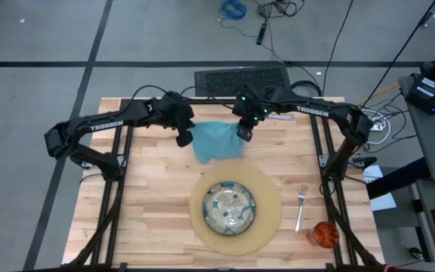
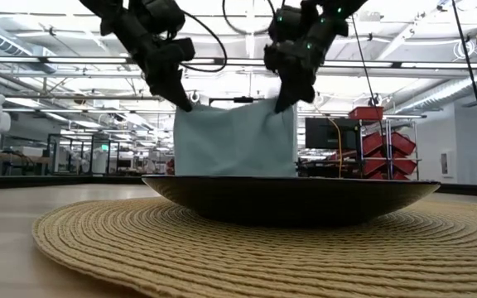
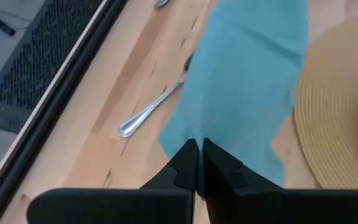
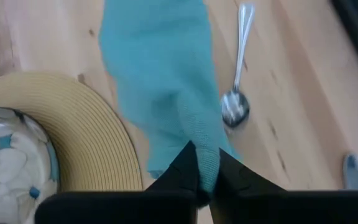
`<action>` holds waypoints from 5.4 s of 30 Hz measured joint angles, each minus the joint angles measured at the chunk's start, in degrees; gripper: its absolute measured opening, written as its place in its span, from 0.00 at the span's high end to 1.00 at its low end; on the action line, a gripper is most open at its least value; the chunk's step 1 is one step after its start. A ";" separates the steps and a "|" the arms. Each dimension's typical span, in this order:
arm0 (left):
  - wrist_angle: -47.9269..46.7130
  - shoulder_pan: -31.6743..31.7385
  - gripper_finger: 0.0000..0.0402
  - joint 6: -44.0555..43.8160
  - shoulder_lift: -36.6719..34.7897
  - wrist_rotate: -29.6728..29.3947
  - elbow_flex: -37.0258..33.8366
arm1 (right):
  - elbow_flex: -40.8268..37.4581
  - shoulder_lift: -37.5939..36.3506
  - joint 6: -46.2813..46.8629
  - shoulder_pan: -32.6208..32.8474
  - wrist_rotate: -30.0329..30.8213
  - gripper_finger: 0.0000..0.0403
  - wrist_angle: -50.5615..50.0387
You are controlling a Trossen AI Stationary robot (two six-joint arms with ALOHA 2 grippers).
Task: Set table place
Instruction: Fold the blue napkin
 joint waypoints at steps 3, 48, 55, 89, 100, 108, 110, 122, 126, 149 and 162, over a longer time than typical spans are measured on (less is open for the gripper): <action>0.23 -1.03 1.00 0.00 -1.79 -1.04 0.00 | 0.01 -2.09 -0.67 1.28 1.62 1.00 0.25; -4.32 -29.63 1.00 -8.97 -10.76 -30.81 -0.46 | -2.12 -10.14 15.01 25.09 27.34 1.00 -1.87; -5.69 -25.45 1.00 -6.02 -6.76 -34.40 -0.46 | -6.96 -10.13 14.45 21.06 29.58 1.00 1.71; 14.13 1.74 0.97 4.56 17.19 -29.73 -0.57 | -21.56 -5.70 8.25 -4.70 19.95 0.84 25.13; 18.79 2.61 0.57 2.93 23.34 -37.47 -0.59 | -21.59 -1.37 11.77 -4.98 28.02 0.47 24.28; 16.78 1.18 0.49 1.04 22.97 -33.76 -0.57 | -21.59 -1.53 14.16 2.86 23.77 0.48 25.68; 16.01 0.28 0.49 -0.14 22.97 -31.12 -0.57 | -21.59 -1.53 14.81 4.81 23.85 0.49 25.48; 18.06 -5.49 0.49 -1.42 22.97 -24.74 -0.57 | -21.59 -1.26 17.66 11.77 24.14 0.53 27.79; 17.78 -5.46 0.49 -1.66 22.97 -23.69 -0.57 | -21.56 0.19 19.23 12.09 23.73 0.54 27.55; 18.19 -5.52 0.49 -1.63 30.88 -21.40 -0.27 | -21.54 4.88 30.94 6.28 19.33 0.54 21.81; 20.83 -5.52 0.49 -1.20 30.69 -21.05 -0.46 | -21.54 4.91 36.60 5.46 13.08 0.54 27.88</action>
